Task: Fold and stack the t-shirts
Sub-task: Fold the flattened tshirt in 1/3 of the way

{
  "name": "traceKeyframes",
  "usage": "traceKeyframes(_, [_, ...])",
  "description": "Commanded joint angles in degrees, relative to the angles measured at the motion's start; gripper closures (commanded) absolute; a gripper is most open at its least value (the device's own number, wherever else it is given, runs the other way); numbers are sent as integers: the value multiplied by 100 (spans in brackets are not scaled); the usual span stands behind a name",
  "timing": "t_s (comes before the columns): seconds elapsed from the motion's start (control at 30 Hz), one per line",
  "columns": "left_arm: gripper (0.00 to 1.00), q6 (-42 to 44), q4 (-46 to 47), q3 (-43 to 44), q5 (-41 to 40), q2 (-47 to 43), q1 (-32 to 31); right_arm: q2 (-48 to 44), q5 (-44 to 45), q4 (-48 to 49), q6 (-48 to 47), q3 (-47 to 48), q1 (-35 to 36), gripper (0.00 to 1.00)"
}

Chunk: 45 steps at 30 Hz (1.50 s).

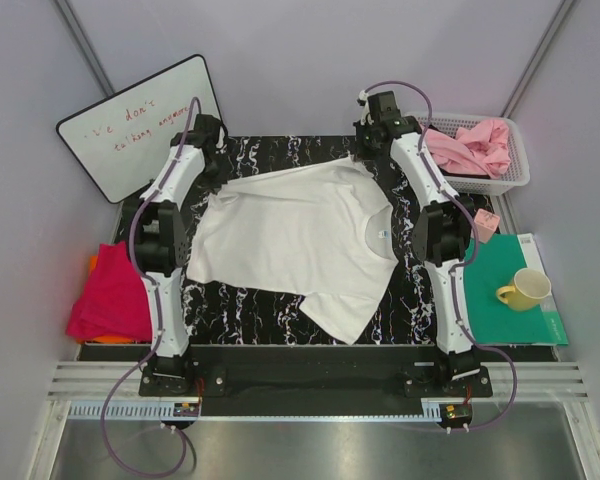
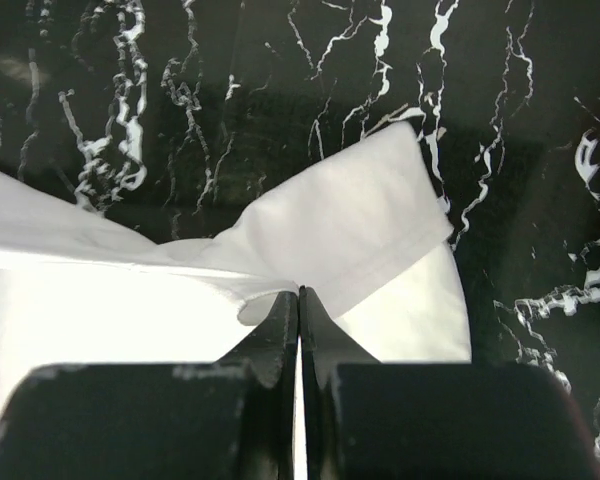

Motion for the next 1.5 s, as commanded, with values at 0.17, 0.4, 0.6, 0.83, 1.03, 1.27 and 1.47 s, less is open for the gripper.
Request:
traceKeyframes(0.17, [100,-6,-121,-483,-337,-776,387,-1293,379,-1018,15,-248,-101,100])
traceKeyframes(0.4, [100,29,-472,-176,-434,-635,404,-1521,97,-1836,287,-1154,-22,100])
traceKeyframes(0.6, [100,-41,-824,-465,-487,-539,404,-1566,-351,-2222,647,-1962,-30,100])
traceKeyframes(0.83, [80,-156,-1149,-624,-626,-398,396,-1241,-887,-2539,806,-2385,-13,81])
traceKeyframes(1.03, [22,-252,-1211,-589,-794,-600,396,-1222,-800,-2795,569,-2104,-22,16])
traceKeyframes(1.27, [10,-191,-948,-404,-197,-610,369,-1802,-211,-2356,516,-2139,-118,0])
traceKeyframes(1.47, [18,-313,-623,-106,1146,-162,369,-2162,-534,-1252,1094,-3025,-881,0])
